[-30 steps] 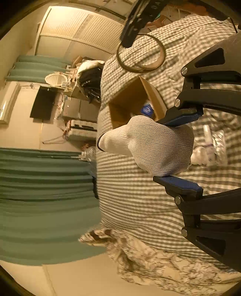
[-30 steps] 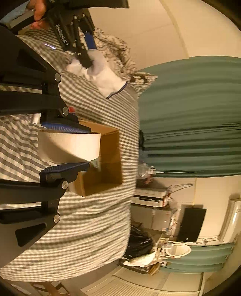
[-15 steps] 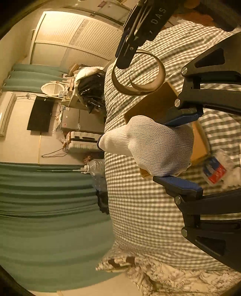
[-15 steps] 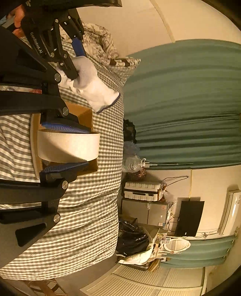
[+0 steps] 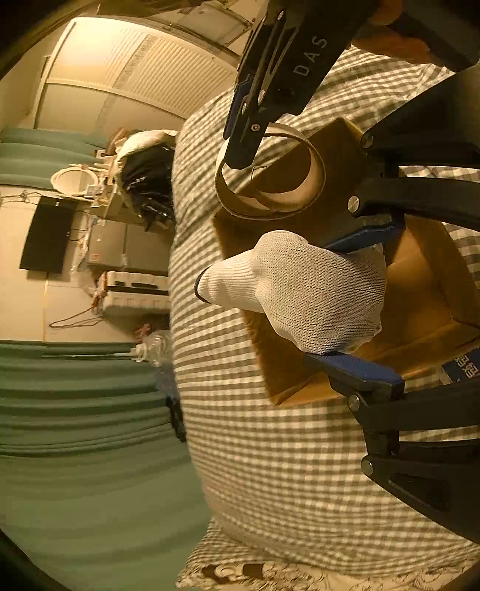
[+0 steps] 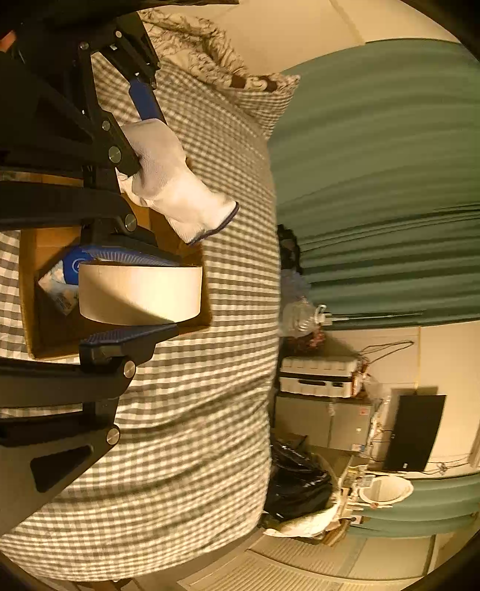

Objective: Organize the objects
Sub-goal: 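Lower the glove into the box with the left gripper while the right gripper drops the tape in, then grasp the white figurine with the left gripper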

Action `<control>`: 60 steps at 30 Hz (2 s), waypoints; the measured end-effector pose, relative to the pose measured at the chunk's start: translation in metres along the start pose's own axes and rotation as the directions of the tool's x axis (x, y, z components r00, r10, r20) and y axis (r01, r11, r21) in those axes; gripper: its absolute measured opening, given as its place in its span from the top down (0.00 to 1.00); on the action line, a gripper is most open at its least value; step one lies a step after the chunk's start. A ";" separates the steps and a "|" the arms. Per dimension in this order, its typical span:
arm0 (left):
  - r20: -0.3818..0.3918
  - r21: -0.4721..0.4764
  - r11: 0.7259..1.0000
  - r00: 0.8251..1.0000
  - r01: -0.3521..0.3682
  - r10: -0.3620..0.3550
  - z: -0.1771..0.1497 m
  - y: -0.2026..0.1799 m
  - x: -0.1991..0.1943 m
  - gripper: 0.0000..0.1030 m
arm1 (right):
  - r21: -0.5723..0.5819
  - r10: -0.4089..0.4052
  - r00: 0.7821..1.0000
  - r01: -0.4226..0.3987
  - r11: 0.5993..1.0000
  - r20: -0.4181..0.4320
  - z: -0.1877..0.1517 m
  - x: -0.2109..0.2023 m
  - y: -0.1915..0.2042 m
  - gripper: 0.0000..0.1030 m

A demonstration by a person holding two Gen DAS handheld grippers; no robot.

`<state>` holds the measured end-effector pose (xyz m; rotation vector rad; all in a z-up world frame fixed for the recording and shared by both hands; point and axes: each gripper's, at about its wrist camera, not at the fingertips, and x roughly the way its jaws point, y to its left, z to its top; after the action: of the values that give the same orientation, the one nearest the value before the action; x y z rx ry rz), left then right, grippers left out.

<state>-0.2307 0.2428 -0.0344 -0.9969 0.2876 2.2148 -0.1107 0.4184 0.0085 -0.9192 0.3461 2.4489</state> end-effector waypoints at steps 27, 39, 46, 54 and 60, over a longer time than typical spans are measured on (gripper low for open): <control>0.153 -0.047 0.988 0.976 -0.150 0.156 -0.037 0.045 -0.190 0.00 | -0.127 -0.021 0.984 0.044 0.991 0.180 -0.021 -0.196 0.085 0.06; 0.065 -0.146 0.962 0.968 -0.229 0.241 -0.146 0.086 -0.186 0.00 | -0.183 0.029 0.995 -0.012 0.983 0.092 -0.120 -0.178 0.125 0.00; -0.051 -0.191 0.956 0.975 -0.222 0.216 -0.198 0.097 -0.139 0.00 | -0.169 0.032 0.998 -0.040 0.985 -0.049 -0.174 -0.106 0.128 0.00; -0.171 -0.176 0.956 0.963 -0.236 0.206 -0.219 0.095 -0.097 0.00 | -0.104 0.005 0.981 -0.026 0.994 -0.196 -0.192 -0.061 0.118 0.00; -0.199 -0.095 0.967 0.956 -0.236 0.214 -0.223 0.077 -0.085 0.00 | -0.111 -0.008 0.967 -0.021 0.994 -0.256 -0.195 -0.042 0.122 0.00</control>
<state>-0.1131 0.0439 -0.1301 -1.2974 0.3754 2.3671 -0.0422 0.2232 -0.1003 -1.2908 0.3016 2.3780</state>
